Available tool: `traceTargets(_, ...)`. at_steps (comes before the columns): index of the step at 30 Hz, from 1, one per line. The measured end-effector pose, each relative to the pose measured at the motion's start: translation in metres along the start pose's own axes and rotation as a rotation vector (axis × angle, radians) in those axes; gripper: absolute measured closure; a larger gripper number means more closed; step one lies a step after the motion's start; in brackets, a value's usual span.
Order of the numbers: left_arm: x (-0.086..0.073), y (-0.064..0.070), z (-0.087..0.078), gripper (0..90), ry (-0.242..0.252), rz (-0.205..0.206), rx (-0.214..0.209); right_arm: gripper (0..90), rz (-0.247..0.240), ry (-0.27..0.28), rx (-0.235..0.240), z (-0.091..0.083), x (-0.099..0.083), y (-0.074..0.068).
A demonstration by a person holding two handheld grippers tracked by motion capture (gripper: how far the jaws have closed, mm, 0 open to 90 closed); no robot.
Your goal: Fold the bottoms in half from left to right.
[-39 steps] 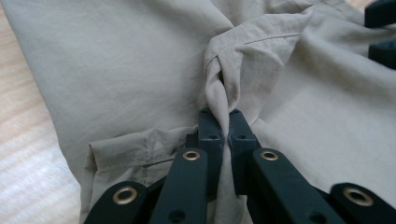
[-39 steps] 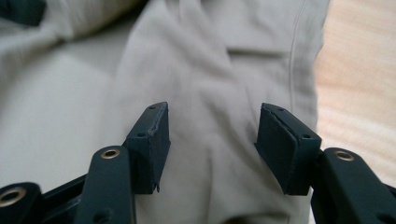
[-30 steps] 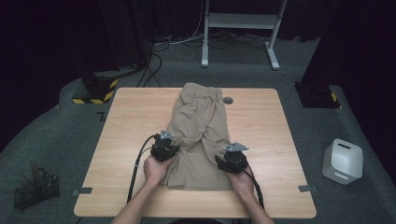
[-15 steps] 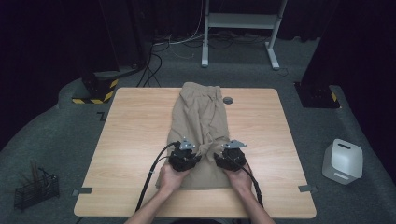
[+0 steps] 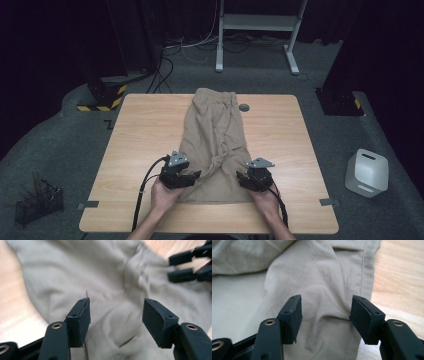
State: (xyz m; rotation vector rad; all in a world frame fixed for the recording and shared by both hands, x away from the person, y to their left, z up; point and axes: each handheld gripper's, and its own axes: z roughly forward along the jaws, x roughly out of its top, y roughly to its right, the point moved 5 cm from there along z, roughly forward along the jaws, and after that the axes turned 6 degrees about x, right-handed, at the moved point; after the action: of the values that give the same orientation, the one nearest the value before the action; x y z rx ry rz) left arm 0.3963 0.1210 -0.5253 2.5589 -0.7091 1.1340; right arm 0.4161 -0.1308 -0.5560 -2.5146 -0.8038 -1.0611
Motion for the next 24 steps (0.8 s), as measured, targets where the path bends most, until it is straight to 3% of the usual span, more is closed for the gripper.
traceTargets(4,-0.007,-0.007,0.023,55.2,-0.051,-0.012,0.036,44.9,-0.006,0.013,-0.006,0.004,0.002,-0.001)
traceTargets(8,-0.004,-0.016,0.032,74.7,-0.058,-0.050,0.024,44.9,-0.004,0.014,-0.007,0.009,0.007,0.001)
traceTargets(11,-0.004,-0.016,0.032,86.6,-0.071,-0.049,0.004,44.9,0.002,0.014,-0.011,0.012,0.009,0.001)
traceTargets(14,-0.003,-0.011,0.026,88.3,-0.060,-0.037,-0.016,44.9,-0.001,0.015,-0.013,0.013,0.010,0.002)
traceTargets(19,0.001,0.011,0.009,88.5,-0.002,0.017,-0.089,44.9,0.004,0.004,-0.013,0.010,0.008,0.000)
traceTargets(24,-0.002,0.031,0.009,88.6,0.013,0.042,-0.142,44.7,-0.013,0.010,0.003,-0.005,-0.002,-0.003)
